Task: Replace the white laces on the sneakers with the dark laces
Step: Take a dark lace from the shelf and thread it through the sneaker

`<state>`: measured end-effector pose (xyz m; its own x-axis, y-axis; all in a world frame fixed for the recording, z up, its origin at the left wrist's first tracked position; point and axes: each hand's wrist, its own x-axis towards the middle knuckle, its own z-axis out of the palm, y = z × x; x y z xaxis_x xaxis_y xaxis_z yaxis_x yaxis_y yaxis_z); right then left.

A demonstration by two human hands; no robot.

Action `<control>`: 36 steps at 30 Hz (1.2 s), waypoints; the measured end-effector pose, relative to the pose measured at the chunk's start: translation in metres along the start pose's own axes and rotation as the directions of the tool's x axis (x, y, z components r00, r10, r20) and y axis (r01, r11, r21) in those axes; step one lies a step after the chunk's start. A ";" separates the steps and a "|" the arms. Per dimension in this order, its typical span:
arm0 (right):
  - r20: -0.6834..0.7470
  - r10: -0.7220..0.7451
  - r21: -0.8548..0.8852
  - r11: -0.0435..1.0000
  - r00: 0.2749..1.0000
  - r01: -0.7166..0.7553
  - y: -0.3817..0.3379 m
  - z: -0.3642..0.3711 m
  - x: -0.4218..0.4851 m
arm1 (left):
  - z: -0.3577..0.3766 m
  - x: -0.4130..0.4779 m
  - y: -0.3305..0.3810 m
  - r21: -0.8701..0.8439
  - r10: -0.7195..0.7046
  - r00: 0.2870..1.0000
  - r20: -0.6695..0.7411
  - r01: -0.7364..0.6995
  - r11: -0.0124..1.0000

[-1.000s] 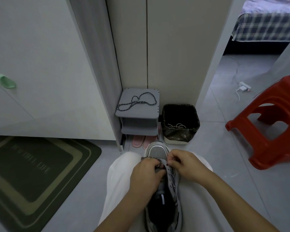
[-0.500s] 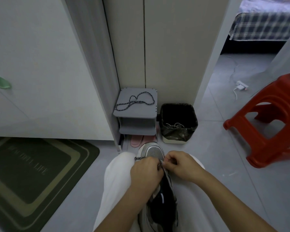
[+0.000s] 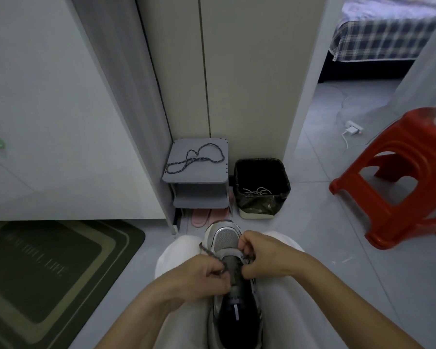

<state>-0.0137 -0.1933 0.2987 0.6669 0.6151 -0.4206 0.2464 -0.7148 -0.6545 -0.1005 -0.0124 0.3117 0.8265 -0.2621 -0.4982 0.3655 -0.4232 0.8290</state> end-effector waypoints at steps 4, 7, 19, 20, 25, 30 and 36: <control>-0.157 -0.162 -0.232 0.965 0.974 0.124 -0.001 0.003 0.000 | 0.001 -0.013 -0.003 -0.222 -0.007 0.997 -0.078 -0.010 0.975; -0.318 -0.380 -0.326 0.904 0.869 0.276 0.002 0.018 0.005 | -0.004 -0.004 -0.003 -0.307 -0.003 0.969 -0.247 -0.075 0.949; -0.377 -0.270 -0.054 0.961 0.886 0.270 0.006 0.021 0.000 | -0.006 0.052 -0.008 0.065 0.254 0.692 -0.676 -0.287 0.956; -0.377 -0.283 -0.063 0.958 0.882 0.280 0.008 0.021 0.000 | -0.009 0.050 0.000 0.065 0.303 0.659 -0.689 -0.361 0.930; -0.381 -0.304 -0.025 0.948 0.873 0.319 0.010 0.026 0.002 | -0.032 0.027 0.036 0.085 0.402 0.637 -0.658 -0.468 0.879; -0.385 -0.291 -0.013 0.950 0.876 0.310 0.009 0.032 0.002 | -0.031 0.057 -0.005 0.315 0.262 0.873 -0.412 -0.133 0.940; -0.412 -0.257 0.019 0.957 0.874 0.290 0.013 0.034 0.000 | -0.030 0.058 -0.009 0.395 0.344 0.706 -0.619 -0.098 0.914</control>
<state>-0.0344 -0.1913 0.2689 0.8093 0.5844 0.0588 0.4158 -0.4994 -0.7600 -0.0433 0.0018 0.2832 0.9743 0.2065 0.0903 0.0836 -0.7030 0.7062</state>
